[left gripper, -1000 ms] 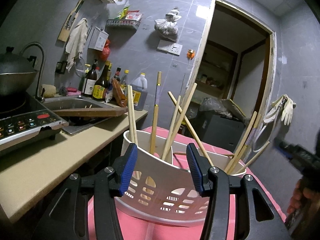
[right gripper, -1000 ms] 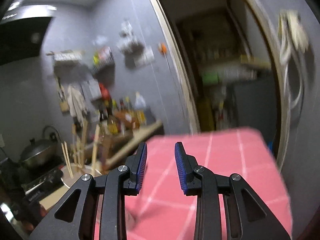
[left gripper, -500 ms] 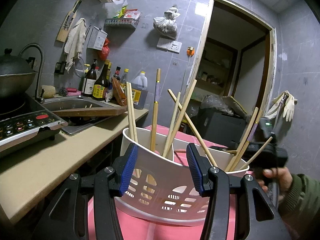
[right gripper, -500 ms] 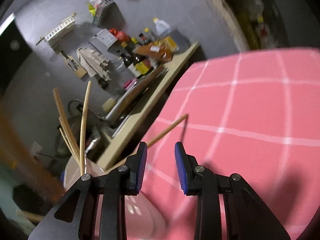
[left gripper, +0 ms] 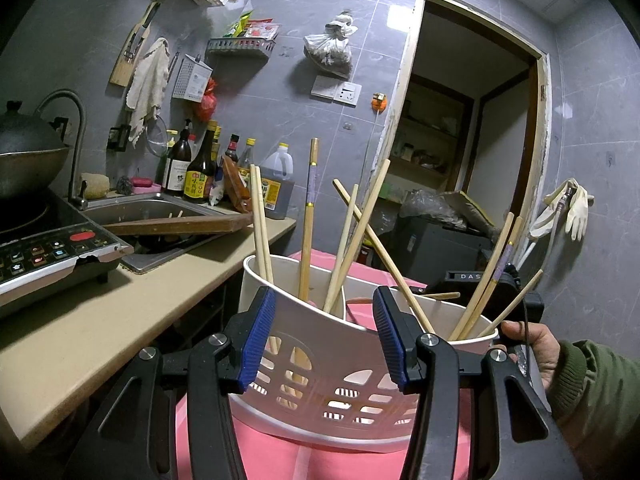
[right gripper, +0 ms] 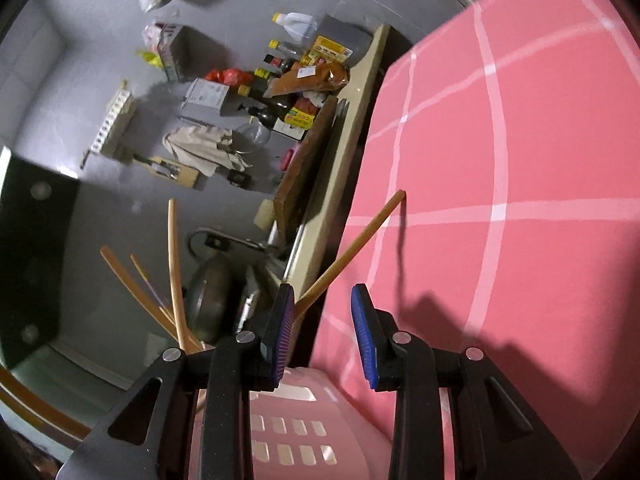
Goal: Organize utensils
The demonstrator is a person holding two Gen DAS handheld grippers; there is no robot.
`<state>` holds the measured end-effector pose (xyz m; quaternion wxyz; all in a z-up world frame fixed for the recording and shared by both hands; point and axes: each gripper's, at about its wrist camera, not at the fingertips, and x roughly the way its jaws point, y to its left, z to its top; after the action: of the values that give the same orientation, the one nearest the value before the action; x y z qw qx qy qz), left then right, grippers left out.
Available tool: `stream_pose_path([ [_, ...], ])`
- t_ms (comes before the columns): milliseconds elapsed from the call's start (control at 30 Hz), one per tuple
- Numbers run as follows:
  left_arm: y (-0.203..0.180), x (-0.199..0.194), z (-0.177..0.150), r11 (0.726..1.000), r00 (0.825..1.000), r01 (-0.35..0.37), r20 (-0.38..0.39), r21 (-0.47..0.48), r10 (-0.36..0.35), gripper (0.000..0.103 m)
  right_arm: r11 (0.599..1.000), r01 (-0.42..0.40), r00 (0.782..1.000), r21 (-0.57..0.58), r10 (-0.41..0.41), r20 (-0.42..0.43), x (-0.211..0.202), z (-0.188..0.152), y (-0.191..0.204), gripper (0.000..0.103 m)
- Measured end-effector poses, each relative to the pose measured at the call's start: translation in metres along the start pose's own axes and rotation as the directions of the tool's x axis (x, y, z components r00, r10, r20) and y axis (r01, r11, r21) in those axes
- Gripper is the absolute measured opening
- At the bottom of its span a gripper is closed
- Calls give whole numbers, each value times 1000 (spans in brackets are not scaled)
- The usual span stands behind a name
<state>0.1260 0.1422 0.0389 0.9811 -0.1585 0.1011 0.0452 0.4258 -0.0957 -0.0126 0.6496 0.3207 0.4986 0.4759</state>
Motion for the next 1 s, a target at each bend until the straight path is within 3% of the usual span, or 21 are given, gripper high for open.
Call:
stream_pose_path([
  [467, 0, 0, 0, 1000, 1000, 1, -1, 3, -1, 45, 992, -102, 994, 80, 105, -36, 16, 5, -7, 29],
  [667, 2, 0, 0, 1000, 1000, 0, -3, 4, 0, 45, 983, -147, 987, 109, 153, -48, 26, 7, -12, 24],
  [833, 5, 1, 0, 1000, 1000, -1, -2, 4, 1, 45, 976, -177, 984, 124, 179, 0, 21, 7, -15, 19],
  [1000, 11, -2, 1, 1000, 1000, -1, 5, 2, 1, 47, 985, -169, 980, 36, 164, 110, -8, 7, 6, 13],
])
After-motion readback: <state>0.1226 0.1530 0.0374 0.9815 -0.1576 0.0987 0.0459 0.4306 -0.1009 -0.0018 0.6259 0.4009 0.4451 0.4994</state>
